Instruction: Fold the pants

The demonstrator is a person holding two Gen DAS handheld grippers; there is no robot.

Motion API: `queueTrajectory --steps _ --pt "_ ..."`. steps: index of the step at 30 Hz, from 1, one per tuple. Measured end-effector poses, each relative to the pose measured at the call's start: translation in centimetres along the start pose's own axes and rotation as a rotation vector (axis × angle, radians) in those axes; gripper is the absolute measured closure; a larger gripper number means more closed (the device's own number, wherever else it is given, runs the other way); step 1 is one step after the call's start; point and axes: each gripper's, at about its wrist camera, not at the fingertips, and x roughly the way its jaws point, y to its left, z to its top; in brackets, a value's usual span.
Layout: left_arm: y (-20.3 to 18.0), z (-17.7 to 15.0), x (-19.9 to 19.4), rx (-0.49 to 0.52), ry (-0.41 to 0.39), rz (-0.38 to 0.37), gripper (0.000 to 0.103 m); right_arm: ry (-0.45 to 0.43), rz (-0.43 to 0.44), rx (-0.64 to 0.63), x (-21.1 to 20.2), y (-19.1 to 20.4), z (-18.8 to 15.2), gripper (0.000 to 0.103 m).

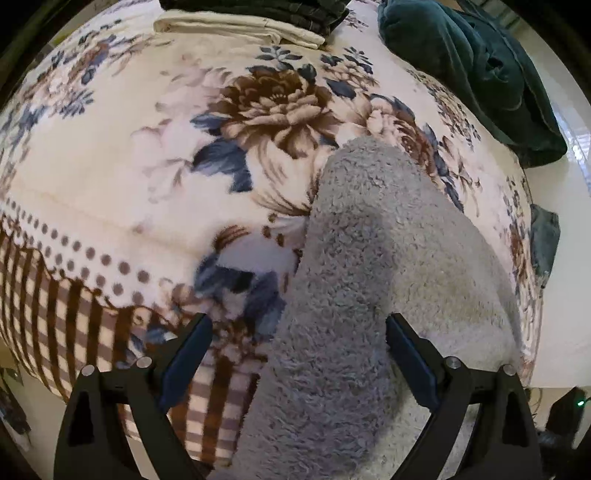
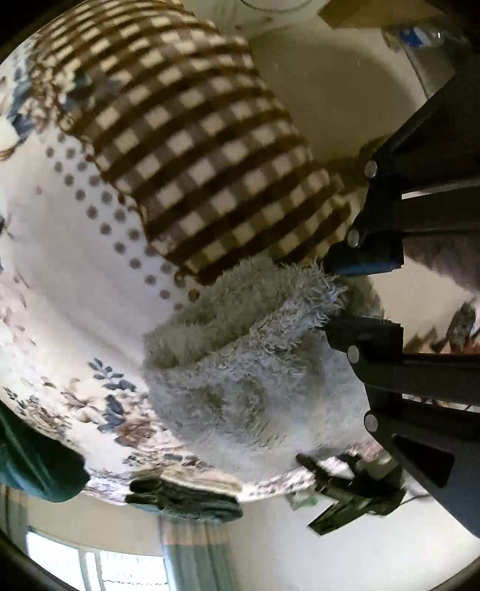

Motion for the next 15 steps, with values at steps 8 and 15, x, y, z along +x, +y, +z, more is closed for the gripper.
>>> queueTrajectory --steps 8,15 --pt "-0.8 0.1 -0.5 0.019 0.004 0.004 0.008 0.155 -0.048 -0.085 1.4 1.0 2.9 0.059" --pt "-1.2 0.7 -0.5 0.035 -0.005 -0.014 0.008 -0.028 0.12 -0.071 -2.0 4.2 10.6 0.024"
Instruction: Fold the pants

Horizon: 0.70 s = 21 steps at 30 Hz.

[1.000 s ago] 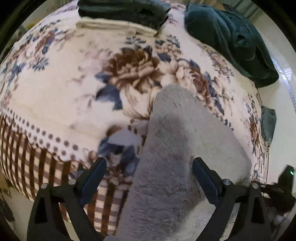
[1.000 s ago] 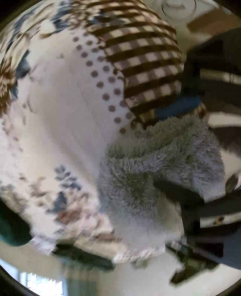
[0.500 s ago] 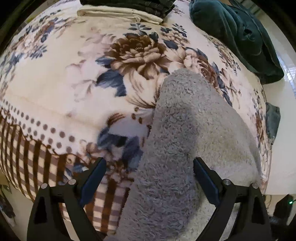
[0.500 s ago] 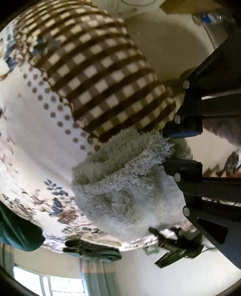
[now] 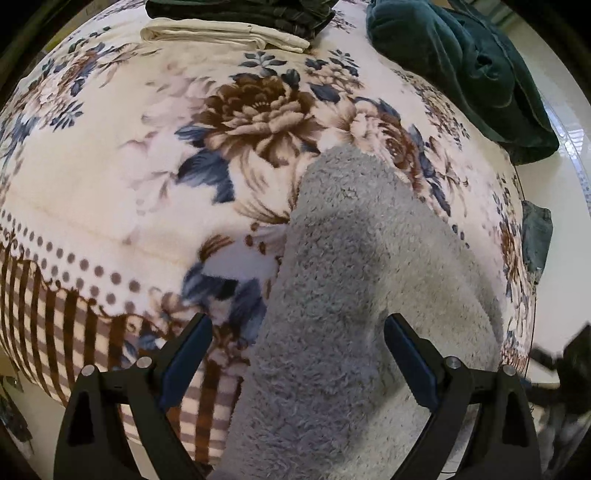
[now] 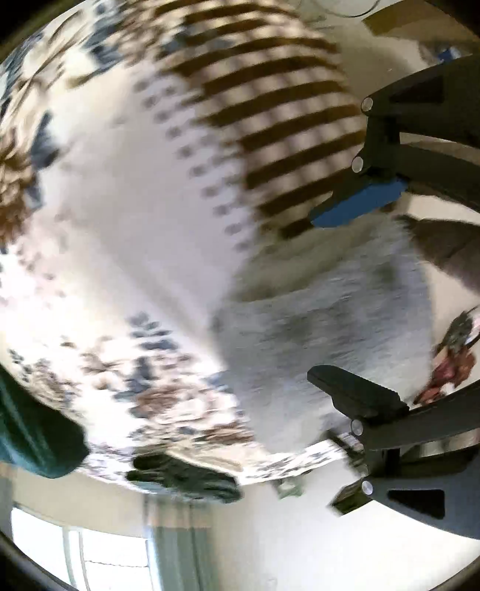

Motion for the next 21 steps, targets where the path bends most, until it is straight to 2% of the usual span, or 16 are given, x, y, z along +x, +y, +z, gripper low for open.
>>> queueTrajectory --steps 1,2,3,4,5,7,10,12,14,16,18,21 --pt "0.0 0.1 0.1 0.0 0.0 0.004 0.008 0.02 -0.008 -0.005 1.0 0.2 0.6 0.024" --pt "0.0 0.2 0.2 -0.001 0.001 0.007 0.008 0.077 0.002 -0.02 2.8 0.7 1.6 0.024" --pt "0.0 0.3 0.3 -0.002 0.001 0.007 0.008 0.129 0.019 -0.026 4.4 1.0 2.1 0.028" --pt "0.0 0.4 0.4 -0.003 0.002 0.007 0.008 0.162 0.033 -0.026 5.5 0.8 2.1 0.037" --pt "0.1 0.4 0.5 -0.003 0.004 0.011 0.008 0.182 0.031 -0.027 6.4 0.6 1.9 0.042" --pt "0.2 0.6 0.7 -0.001 0.007 0.013 0.008 0.136 -0.008 -0.03 7.1 0.3 2.0 0.059" --pt "0.4 0.6 1.1 0.001 0.016 -0.005 0.008 0.034 -0.073 0.032 7.0 -1.5 2.7 0.064" --pt "0.1 0.7 1.3 0.0 0.025 -0.024 0.008 0.003 -0.11 0.021 7.1 -1.5 3.1 0.064" --pt "-0.4 0.9 1.5 0.016 0.027 -0.011 0.008 0.029 -0.109 0.001 7.5 -0.9 3.2 0.063" --pt "-0.8 1.0 1.2 0.03 0.028 -0.001 0.008 0.056 -0.068 0.013 6.6 -0.4 2.6 0.052" --pt "-1.3 1.2 0.6 0.042 0.024 -0.013 0.008 0.039 -0.063 0.012 4.5 -0.2 1.4 0.047" --pt "-1.9 1.3 -0.1 0.067 0.009 -0.009 0.008 0.015 -0.076 -0.004 1.4 -0.9 -2.0 0.045"
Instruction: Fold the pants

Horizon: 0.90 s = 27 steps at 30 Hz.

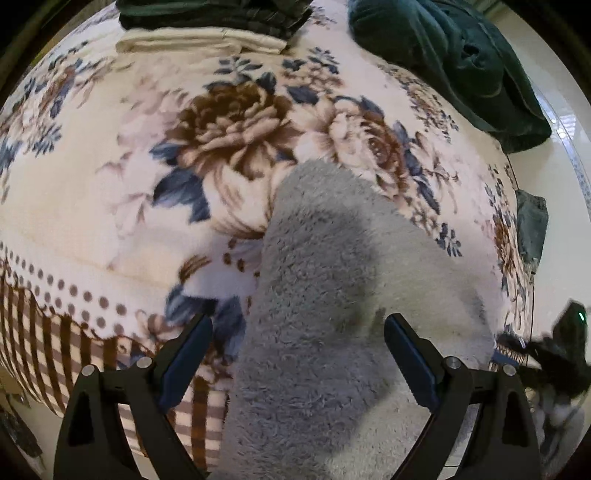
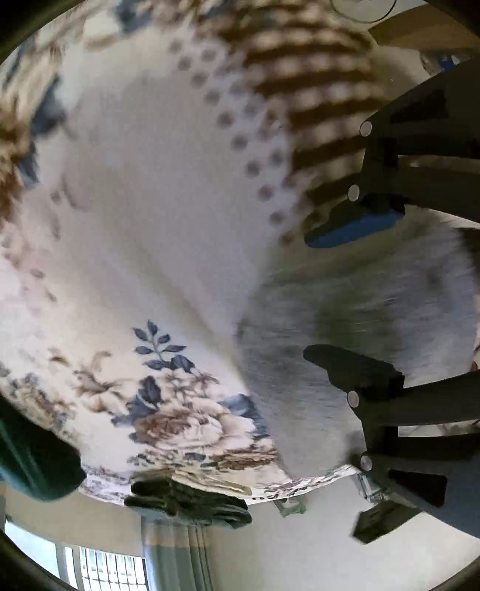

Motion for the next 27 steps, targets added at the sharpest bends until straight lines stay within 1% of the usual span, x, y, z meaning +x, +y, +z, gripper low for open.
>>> queueTrajectory --steps 2,3,4,6,7,8,10,11,12,13,14,16,18,19,22,27 --pt "-0.1 0.1 0.1 0.008 0.002 0.004 0.008 0.038 0.009 0.012 -0.2 -1.2 -2.3 0.045" --pt "-0.1 0.1 0.4 0.011 0.008 0.006 0.008 0.093 -0.003 0.017 0.9 -2.3 -3.8 0.045" --pt "-0.1 0.0 0.7 0.012 0.015 0.008 0.008 0.14 -0.033 0.013 1.6 -3.3 -4.8 0.042" --pt "0.0 -0.1 1.0 0.011 0.022 0.015 0.008 0.261 -0.117 0.007 4.7 -5.4 -6.9 0.038" --pt "0.1 -0.2 1.1 0.012 0.025 0.017 0.008 0.296 -0.126 0.01 5.6 -6.1 -7.7 0.037" --pt "0.1 -0.4 1.1 0.014 0.03 0.011 0.008 0.311 -0.111 0.023 6.1 -6.6 -8.3 0.037" --pt "0.2 -0.7 0.8 0.019 0.033 -0.007 0.008 0.277 -0.024 0.059 5.3 -6.9 -8.8 0.036" --pt "0.3 -0.9 0.6 0.022 0.032 -0.017 0.008 0.241 0.031 0.072 4.6 -7.0 -8.9 0.032" --pt "0.6 -1.0 0.6 0.018 0.035 -0.034 0.008 0.189 0.11 0.1 3.8 -7.2 -9.0 0.02" --pt "0.8 -1.2 0.7 0.01 0.042 -0.049 0.007 0.164 0.164 0.121 3.7 -7.5 -9.1 0.005" --pt "1.2 -1.3 0.9 -0.004 0.055 -0.085 0.007 0.151 0.214 0.138 3.8 -7.9 -9.2 0.002" --pt "1.9 -1.7 1.7 -0.038 0.087 -0.144 0.007 0.144 0.299 0.162 5.0 -8.4 -9.2 0.001" --pt "2.5 -2.1 2.7 -0.058 0.121 -0.183 0.007 0.144 0.367 0.147 6.4 -8.2 -9.0 0.001" --pt "2.7 -2.2 3.1 -0.065 0.135 -0.188 0.007 0.143 0.39 0.13 7.1 -8.0 -8.7 0.001" --pt "3.4 -2.6 4.2 -0.08 0.161 -0.221 0.007 0.145 0.413 0.085 8.9 -7.0 -8.2 0.0" --pt "4.6 -2.6 5.4 -0.113 0.177 -0.268 0.007 0.135 0.432 -0.007 9.2 -4.9 -7.6 0.0"
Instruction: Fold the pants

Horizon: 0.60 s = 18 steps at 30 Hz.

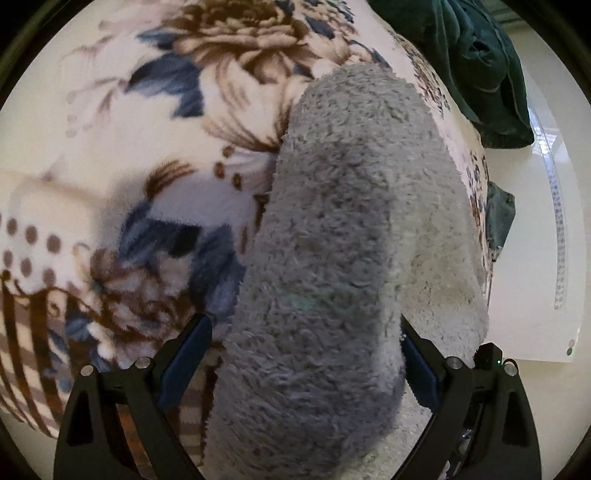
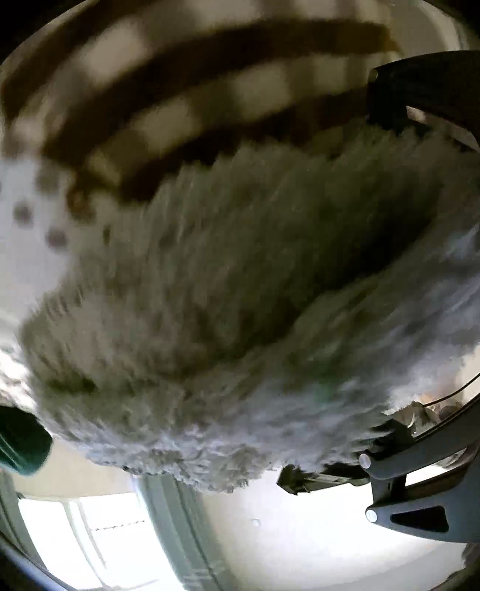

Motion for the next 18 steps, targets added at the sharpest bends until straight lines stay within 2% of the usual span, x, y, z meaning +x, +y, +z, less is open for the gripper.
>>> queueTrajectory --steps 4,6,8,9,10,12,15,18 --pt "1.0 0.1 0.7 -0.034 0.028 -0.073 0.007 -0.001 0.006 0.022 0.6 -0.1 0.4 0.0" --pt "1.5 0.0 0.9 -0.081 0.037 -0.124 0.007 -0.018 0.022 0.012 0.2 0.3 0.2 0.0" --pt "1.3 -0.3 0.5 -0.065 0.023 -0.13 0.009 -0.056 0.031 -0.017 -0.5 1.3 -0.3 0.025" --pt "0.9 -0.4 0.0 -0.04 0.003 -0.133 0.025 -0.056 0.017 -0.031 -0.6 1.9 -0.6 0.046" --pt "0.4 -0.5 -0.5 -0.017 -0.014 -0.131 0.042 -0.066 0.007 -0.046 -0.9 2.7 -0.9 0.053" --pt "-0.3 -0.9 -1.5 0.009 -0.03 -0.126 0.052 -0.085 -0.02 -0.077 -1.5 4.2 -1.5 0.058" --pt "-1.0 -1.2 -3.1 0.011 -0.047 -0.136 0.057 -0.101 -0.046 -0.103 -2.3 6.4 -2.2 0.061" --pt "-1.9 -1.6 -4.7 0.012 -0.061 -0.139 0.058 -0.108 -0.058 -0.133 -3.1 8.9 -3.1 0.062"
